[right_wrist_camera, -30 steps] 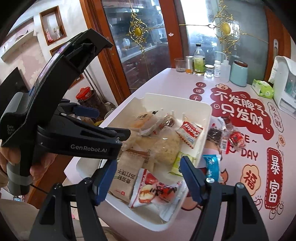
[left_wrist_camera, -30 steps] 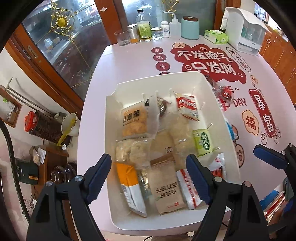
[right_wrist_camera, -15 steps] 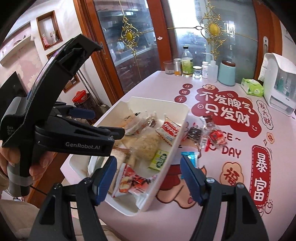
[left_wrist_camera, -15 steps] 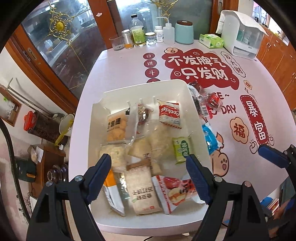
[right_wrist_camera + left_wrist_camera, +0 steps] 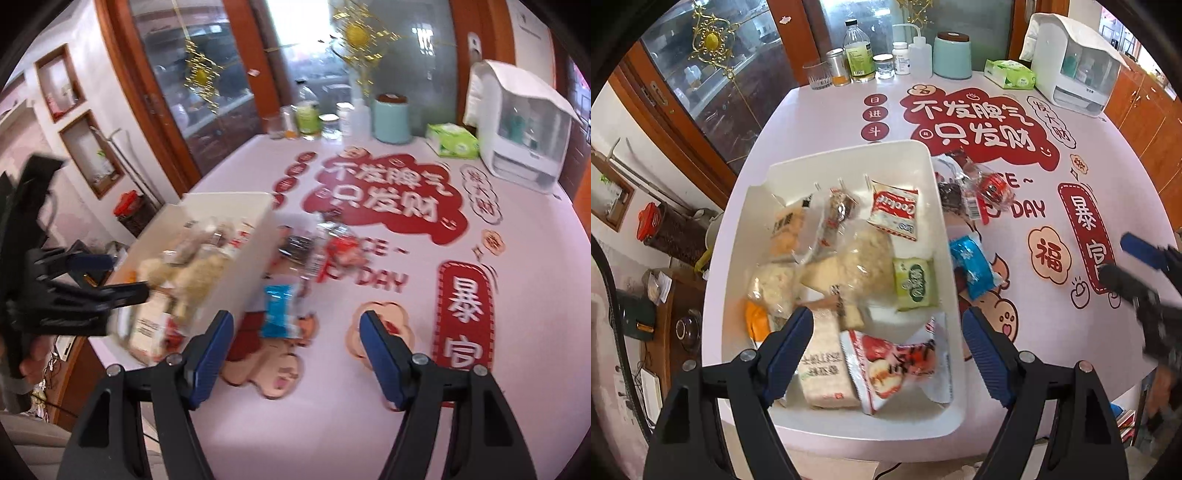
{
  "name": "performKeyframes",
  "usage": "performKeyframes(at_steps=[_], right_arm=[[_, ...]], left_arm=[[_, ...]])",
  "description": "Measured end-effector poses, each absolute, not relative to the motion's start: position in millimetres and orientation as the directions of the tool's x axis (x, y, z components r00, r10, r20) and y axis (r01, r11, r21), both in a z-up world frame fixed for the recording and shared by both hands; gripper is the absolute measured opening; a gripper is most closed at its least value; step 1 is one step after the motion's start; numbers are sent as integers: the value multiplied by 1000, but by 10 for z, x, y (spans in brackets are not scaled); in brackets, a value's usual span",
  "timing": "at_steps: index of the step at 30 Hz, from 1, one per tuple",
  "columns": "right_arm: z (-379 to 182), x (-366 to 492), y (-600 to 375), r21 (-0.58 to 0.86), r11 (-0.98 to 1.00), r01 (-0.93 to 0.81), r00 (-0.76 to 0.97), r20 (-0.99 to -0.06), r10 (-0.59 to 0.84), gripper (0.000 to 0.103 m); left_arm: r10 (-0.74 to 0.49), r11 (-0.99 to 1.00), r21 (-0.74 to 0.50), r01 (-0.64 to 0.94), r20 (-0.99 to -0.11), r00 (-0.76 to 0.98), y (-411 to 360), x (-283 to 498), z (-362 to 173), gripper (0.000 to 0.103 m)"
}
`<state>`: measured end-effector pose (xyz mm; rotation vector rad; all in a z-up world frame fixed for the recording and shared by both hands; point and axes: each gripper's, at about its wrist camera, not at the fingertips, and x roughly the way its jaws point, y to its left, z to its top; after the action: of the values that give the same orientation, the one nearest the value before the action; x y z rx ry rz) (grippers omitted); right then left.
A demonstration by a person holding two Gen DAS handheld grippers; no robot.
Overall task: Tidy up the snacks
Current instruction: 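Withdraw both open tools from the tray toward the remaining loose snacks, then grasp the red-wrapped bread bag with the right tool while the left tool grasps the blue foil wrapper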
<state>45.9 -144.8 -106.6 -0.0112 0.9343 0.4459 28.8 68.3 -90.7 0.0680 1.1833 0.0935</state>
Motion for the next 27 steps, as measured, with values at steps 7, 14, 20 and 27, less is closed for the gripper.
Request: performKeyframes(at_steps=[7, 14, 20, 27], right_arm=[[-1292, 960, -1704, 165, 911, -379, 465, -817, 341, 72], [-1519, 1642, -1581, 182, 888, -422, 385, -851, 358, 71], [-1800, 2286, -1403, 228, 875, -426, 291, -881, 372, 71], [-2125, 2579, -1087, 246, 817, -522, 166, -910, 380, 71]], left_arm=[[74, 997, 58, -55, -931, 356, 385, 289, -1023, 82], [63, 998, 50, -46, -930, 363, -140, 506, -1102, 82], [200, 978, 207, -27, -898, 392, -658, 805, -1321, 82], [162, 980, 97, -175, -899, 407, -747, 1000, -1669, 81]])
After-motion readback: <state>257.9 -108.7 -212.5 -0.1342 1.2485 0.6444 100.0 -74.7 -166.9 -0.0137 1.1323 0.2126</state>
